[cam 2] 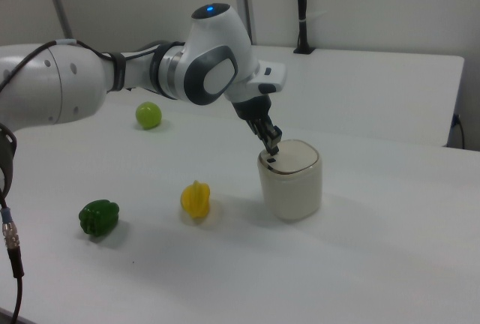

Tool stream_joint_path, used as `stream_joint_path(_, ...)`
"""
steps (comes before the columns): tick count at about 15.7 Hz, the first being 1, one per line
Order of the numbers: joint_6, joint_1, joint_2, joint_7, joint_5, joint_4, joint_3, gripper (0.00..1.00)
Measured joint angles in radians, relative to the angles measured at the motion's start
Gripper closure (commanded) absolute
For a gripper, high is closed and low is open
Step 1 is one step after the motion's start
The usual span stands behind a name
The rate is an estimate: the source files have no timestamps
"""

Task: Close garbage bin
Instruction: 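Push the raised lid down onto the bin opening with the gripper, then press the gripper on the lid to seat it shut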

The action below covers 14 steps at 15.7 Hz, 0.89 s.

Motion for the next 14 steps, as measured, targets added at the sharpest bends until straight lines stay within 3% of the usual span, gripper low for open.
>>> stream_joint_path(14,0.0,-0.001,0.003,-0.016,0.0,-0.015,0.0,0.89)
